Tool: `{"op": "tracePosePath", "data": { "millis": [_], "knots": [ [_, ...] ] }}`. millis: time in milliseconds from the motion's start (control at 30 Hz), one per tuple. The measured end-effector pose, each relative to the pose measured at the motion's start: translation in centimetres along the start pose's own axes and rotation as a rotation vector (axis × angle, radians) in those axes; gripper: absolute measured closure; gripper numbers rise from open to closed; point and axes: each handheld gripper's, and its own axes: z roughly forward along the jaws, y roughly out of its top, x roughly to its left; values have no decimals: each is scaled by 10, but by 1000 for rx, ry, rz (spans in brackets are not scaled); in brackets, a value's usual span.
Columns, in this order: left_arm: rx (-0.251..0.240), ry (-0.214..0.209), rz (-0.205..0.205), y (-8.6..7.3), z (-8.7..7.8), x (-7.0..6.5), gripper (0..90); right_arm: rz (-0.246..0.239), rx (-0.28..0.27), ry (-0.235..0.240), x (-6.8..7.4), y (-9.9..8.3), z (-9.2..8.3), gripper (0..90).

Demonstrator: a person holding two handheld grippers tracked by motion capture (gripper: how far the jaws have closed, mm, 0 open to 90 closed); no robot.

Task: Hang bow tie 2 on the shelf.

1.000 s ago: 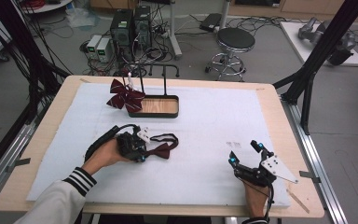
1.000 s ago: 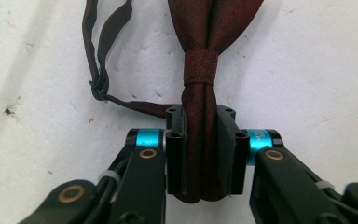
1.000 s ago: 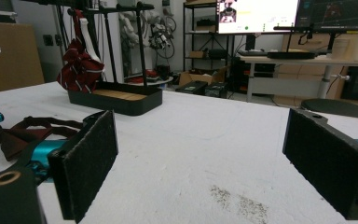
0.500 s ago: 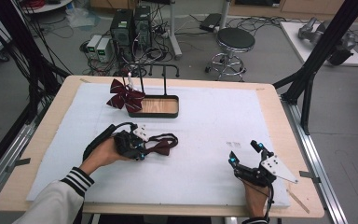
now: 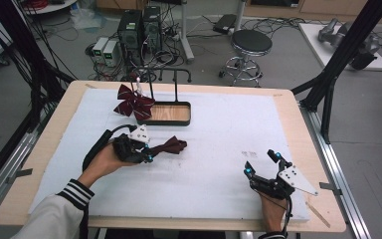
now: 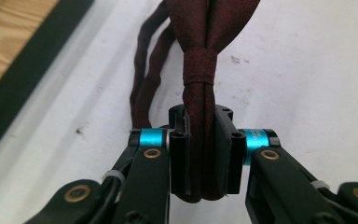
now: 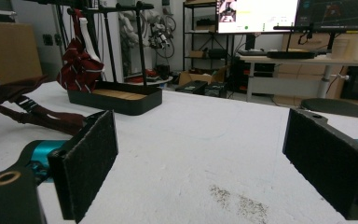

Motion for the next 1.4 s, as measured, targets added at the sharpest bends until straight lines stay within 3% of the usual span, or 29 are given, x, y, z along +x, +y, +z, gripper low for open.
{"op": "tracePosePath", "data": {
  "millis": [733,800,1133,1400],
  "knots": [
    [-252,93,-78,-2,-24,11,777,-3,-1,1,0,0,0,96],
    [-257,94,-76,-2,-26,12,777,-1,-1,1,0,0,0,96],
    [-374,175,-134,3,-37,21,777,-1,0,0,0,0,0,96],
    [-397,211,-162,12,-40,29,777,0,-2,1,0,0,0,96]
  ]
}}
